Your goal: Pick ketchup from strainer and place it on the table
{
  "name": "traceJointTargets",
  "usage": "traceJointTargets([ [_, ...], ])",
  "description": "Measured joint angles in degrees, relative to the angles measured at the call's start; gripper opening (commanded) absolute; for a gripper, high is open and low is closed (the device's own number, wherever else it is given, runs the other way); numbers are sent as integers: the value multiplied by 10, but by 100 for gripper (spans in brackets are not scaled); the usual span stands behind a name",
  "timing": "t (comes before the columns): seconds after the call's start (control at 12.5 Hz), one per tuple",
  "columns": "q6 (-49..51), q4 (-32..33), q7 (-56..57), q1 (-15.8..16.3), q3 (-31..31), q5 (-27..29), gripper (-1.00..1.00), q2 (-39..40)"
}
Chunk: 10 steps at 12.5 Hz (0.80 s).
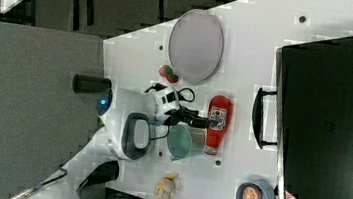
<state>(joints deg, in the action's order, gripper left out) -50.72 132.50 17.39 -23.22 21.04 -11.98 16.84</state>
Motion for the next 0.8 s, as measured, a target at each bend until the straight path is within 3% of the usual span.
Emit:
traceJointTargets([
  [0.24,80,-64,-10,-1,-4,30,100,-70],
  [0.4,153,-137,-17,-5,-5,103,100,-103],
  [0.8,335,-318,-71,5,-4,128,100,-129],
])
